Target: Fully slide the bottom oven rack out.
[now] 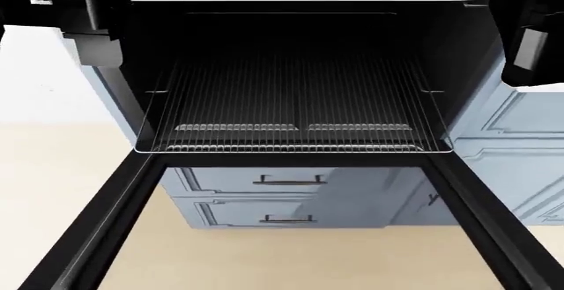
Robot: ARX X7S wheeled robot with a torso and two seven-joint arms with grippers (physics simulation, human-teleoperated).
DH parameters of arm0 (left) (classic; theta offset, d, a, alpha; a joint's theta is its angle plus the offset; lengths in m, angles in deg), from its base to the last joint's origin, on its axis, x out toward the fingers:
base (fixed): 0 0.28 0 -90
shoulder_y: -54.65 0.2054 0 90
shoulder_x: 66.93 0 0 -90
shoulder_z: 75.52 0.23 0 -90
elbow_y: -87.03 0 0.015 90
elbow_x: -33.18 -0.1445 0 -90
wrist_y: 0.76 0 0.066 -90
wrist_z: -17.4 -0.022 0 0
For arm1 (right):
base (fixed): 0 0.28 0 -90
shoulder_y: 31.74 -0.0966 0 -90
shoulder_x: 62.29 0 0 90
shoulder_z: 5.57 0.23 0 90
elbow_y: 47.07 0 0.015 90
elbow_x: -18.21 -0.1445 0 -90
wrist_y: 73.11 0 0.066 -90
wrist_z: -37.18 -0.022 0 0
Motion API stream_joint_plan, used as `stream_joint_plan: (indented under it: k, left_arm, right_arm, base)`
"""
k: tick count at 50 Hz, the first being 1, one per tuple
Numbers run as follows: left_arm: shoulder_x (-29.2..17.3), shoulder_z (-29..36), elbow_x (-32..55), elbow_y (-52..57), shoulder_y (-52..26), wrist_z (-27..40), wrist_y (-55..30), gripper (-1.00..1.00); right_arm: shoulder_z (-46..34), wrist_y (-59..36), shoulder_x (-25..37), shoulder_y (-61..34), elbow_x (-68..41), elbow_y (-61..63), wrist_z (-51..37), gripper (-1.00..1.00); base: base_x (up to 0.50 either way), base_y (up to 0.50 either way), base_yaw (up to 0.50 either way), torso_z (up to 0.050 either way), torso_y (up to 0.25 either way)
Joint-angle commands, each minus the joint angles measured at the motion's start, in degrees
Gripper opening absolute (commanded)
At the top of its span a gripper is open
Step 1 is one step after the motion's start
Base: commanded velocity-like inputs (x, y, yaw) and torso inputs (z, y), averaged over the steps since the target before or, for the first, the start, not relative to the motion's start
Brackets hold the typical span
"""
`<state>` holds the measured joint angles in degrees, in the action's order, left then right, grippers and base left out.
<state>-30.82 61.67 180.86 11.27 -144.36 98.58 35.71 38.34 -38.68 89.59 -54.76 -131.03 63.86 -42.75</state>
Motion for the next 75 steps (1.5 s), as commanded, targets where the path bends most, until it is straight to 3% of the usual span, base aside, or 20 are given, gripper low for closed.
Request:
stream_joint_plan:
  k: [1, 27, 35, 44, 60, 66, 75]
  left_arm:
    - [0.4, 0.8, 0.4, -0.6, -1.1, 0.0, -0.3, 1.00]
    - [7.0, 7.2, 1.8, -10.2, -6.4, -0.3, -7.2, 1.00]
    - [6.1, 7.5, 2.8, -8.3, -5.1, -0.8, -5.5, 1.00]
    - [8.8, 7.2, -0.1, -9.3, -2.5, -3.6, -3.5, 1.00]
    - [17.0, 5.7, -17.0, -18.0, 3.5, -16.0, -0.5, 1.00]
    - [18.3, 6.8, -23.5, -19.0, 7.3, -20.1, 0.2, 1.00]
    - [19.8, 8.3, -27.8, -23.2, 6.4, -23.8, -1.5, 1.00]
  right_arm:
    - [-0.5, 0.0, 0.0, -0.1, 0.0, -0.3, 0.2, 1.00]
    - [-4.9, -1.1, -2.4, -1.6, -4.5, -9.9, -0.7, 1.00]
    - [-5.0, 0.5, -1.5, 0.4, -4.4, -8.1, 0.4, 1.00]
    - [-5.4, 1.0, -2.5, 2.4, -2.2, -8.6, 2.2, 1.00]
    - [-7.5, 4.4, -15.4, 9.5, 13.4, -18.5, 11.9, 1.00]
    - [-8.9, 3.3, -18.6, 9.9, 18.7, -23.0, 15.3, 1.00]
    - [-10.5, 1.0, -21.5, 8.6, 25.4, -29.6, 20.4, 1.00]
  base:
    - [0.00, 0.00, 0.00, 0.000, -0.250]
    - [0.00, 0.00, 0.00, 0.000, -0.250]
    - [0.00, 0.00, 0.00, 0.000, -0.250]
    - [0.00, 0.00, 0.00, 0.000, -0.140]
    - [0.00, 0.00, 0.00, 0.000, 0.000]
    - [0.00, 0.00, 0.00, 0.000, 0.000]
    - [0.00, 0.00, 0.00, 0.000, 0.000]
